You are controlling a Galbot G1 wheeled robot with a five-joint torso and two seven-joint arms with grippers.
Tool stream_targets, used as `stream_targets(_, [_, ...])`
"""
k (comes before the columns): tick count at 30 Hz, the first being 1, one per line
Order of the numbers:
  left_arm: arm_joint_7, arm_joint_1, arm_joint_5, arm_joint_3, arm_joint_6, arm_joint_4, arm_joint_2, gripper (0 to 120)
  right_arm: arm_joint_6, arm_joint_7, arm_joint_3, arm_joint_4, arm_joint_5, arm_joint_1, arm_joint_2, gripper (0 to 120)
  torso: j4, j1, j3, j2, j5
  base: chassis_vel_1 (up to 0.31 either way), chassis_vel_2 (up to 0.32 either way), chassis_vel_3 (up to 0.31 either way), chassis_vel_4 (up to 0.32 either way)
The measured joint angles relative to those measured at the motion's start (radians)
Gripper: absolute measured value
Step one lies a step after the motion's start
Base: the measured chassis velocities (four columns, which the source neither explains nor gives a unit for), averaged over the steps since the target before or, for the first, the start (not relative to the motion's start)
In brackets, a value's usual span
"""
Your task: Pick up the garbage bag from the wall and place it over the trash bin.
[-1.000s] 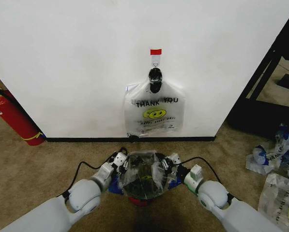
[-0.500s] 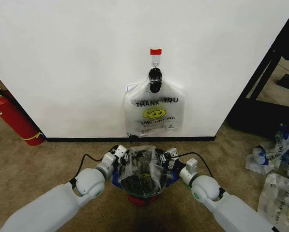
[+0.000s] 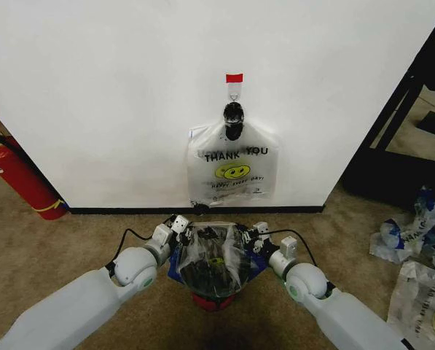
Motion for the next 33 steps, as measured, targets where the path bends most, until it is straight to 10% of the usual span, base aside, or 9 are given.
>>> stream_targets(14, [-0.008,-0.084,-0.228,0.021,0.131,0.071,-0.007,0,-0.013,0.009,0.018,-0.014,0.026,-0.03,-0.004,0,-0.0002,0.0,0.0,0.0,-0.0006,0.0,0.0,0.0,0.0])
stream_targets(33, [0.026,-0.112,-0.242,0.066,0.13,0.127,0.013,0,-0.078,0.053,0.028,0.001,0.119,-0.034,0.007,0,-0.0002,0.0,0.0,0.0,-0.0006,0.0,0.0,0.0,0.0])
